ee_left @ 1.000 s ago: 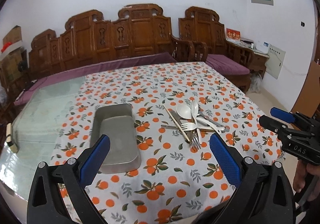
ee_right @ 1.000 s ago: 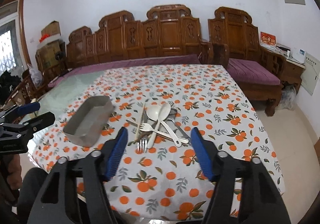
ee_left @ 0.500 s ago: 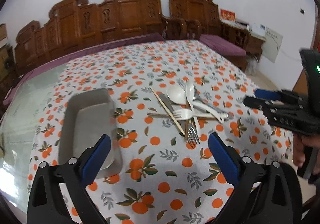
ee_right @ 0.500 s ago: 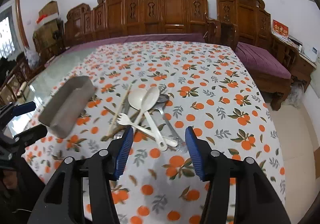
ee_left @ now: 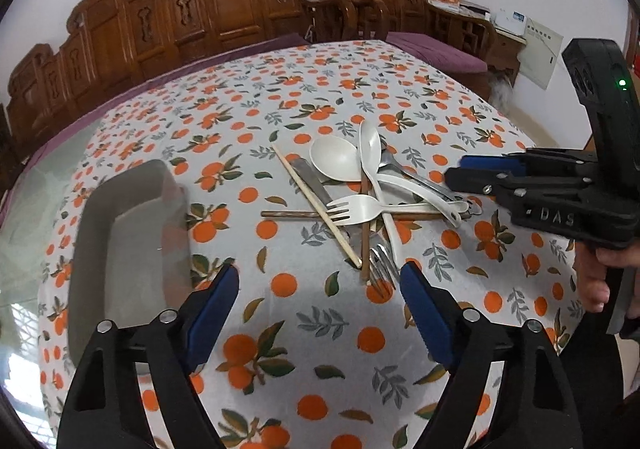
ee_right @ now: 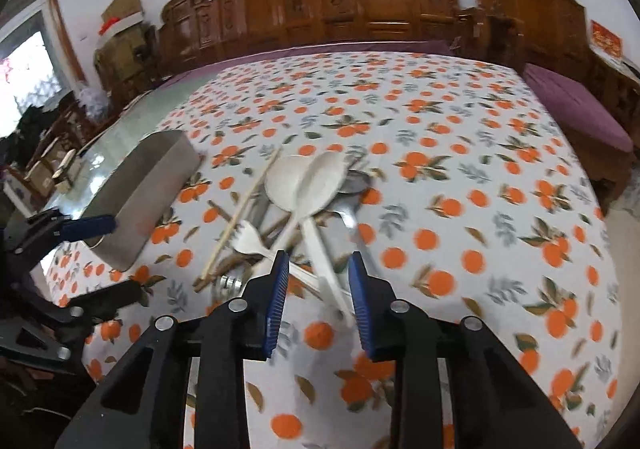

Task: Organize utensils
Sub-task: 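Move both grippers toward the utensil pile, then close the right gripper on the white plastic fork handle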

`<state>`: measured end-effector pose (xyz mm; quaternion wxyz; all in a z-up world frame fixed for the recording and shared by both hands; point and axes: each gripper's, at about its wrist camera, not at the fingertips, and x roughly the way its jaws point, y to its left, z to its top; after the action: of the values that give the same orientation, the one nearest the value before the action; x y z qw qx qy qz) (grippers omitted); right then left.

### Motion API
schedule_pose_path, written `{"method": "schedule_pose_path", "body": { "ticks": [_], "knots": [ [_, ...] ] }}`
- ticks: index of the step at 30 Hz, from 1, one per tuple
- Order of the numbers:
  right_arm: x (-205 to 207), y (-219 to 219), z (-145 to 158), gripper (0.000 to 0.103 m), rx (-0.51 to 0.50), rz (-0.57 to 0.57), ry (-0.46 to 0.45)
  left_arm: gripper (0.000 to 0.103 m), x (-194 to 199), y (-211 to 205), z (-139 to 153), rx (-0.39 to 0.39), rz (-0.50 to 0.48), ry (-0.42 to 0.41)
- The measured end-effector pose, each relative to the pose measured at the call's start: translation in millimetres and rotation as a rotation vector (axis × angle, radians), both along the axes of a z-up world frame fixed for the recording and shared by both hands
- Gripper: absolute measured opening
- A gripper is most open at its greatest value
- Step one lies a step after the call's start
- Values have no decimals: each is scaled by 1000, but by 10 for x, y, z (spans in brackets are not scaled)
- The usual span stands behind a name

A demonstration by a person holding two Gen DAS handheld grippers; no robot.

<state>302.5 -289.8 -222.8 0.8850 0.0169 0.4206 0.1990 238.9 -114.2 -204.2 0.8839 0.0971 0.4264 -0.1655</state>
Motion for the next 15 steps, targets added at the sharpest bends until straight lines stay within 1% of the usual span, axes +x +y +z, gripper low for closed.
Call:
{"method": "schedule_pose_path", "body": {
  "ticks": [1, 3, 7, 11, 14, 15],
  "knots": [
    [26, 51, -25, 29, 1, 26, 6, 75, 28, -16, -33, 4, -1, 8],
    [66, 136, -85, 29, -9, 66, 22, 74, 62, -34, -83, 15, 1, 17],
    [145, 273, -211, 28, -41, 121, 53, 74, 64, -5, -116, 5, 13, 24],
    [237, 378, -294, 28, -96, 159, 64, 74, 61, 33, -138, 7, 19, 29],
    [347, 394, -302, 28, -104, 165, 95, 74, 45, 63, -158, 4, 22, 41],
    [362, 423, -306, 28, -123, 178, 96, 74, 36, 73, -165, 3, 23, 44]
  ]
}}
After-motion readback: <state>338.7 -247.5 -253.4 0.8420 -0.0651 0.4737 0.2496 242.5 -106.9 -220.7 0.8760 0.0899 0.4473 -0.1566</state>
